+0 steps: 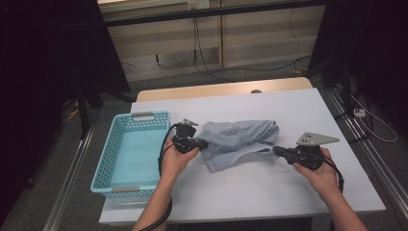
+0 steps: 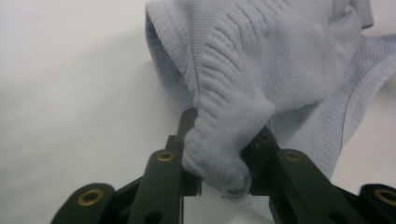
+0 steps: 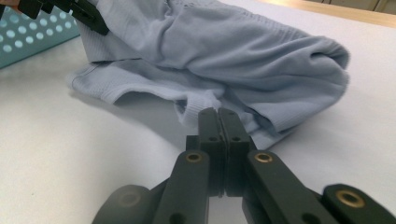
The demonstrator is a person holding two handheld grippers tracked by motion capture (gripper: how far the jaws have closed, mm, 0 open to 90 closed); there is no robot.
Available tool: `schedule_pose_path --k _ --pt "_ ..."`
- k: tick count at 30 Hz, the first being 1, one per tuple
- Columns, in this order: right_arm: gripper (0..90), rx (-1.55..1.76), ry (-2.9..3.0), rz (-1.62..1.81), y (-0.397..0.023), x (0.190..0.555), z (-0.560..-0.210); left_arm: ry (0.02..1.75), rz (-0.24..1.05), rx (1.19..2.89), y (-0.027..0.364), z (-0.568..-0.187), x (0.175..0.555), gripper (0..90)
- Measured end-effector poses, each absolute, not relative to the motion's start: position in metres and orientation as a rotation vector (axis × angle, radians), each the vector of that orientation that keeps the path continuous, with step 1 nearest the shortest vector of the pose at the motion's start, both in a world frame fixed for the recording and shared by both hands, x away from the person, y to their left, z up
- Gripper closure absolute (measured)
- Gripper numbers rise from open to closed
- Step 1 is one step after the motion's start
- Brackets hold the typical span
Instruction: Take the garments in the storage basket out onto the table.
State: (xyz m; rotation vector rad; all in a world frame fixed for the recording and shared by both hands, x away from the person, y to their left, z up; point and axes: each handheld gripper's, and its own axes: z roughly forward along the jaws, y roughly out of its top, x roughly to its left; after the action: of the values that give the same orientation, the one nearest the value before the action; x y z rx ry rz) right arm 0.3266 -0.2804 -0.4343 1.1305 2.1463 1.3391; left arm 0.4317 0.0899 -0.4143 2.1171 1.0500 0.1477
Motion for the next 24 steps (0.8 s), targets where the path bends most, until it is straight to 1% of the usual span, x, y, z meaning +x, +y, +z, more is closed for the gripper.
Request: schedule_pose_path --k 3,8,12,14,15,17,20,22,24 --pt "90.0 1.139 2.128 1.356 -0.286 0.324 -0.432 1.057 0.161 2.068 0.089 -0.409 0.439 76.5" --pt "90.0 1.121 2.135 1.351 -0.286 0.318 -0.429 1.055 0.187 2.05 0.083 -0.41 0.451 75.6" --pt "90.0 1.113 2.148 1.342 -0.284 0.316 -0.431 1.078 0.203 2.021 0.085 -0.415 0.456 63.0" --pt "90.0 1.116 2.151 1.339 -0.284 0.316 -0.431 1.079 0.197 2.036 0.085 -0.416 0.455 61.8" --pt "90.0 1.119 2.151 1.339 -0.284 0.316 -0.431 1.078 0.203 2.029 0.085 -0.416 0.454 57.2" --pt "90.0 1.122 2.15 1.34 -0.284 0.316 -0.432 1.084 0.224 2.032 0.087 -0.413 0.451 39.7" --pt "90.0 1.121 2.162 1.329 -0.283 0.315 -0.433 1.075 0.226 2.012 0.089 -0.408 0.445 24.9" --pt "90.0 1.122 2.165 1.329 -0.282 0.315 -0.434 1.06 0.211 2.015 0.09 -0.406 0.44 24.1" --pt "90.0 1.116 2.173 1.319 -0.28 0.316 -0.434 1.046 0.212 2.026 0.089 -0.405 0.434 20.1"
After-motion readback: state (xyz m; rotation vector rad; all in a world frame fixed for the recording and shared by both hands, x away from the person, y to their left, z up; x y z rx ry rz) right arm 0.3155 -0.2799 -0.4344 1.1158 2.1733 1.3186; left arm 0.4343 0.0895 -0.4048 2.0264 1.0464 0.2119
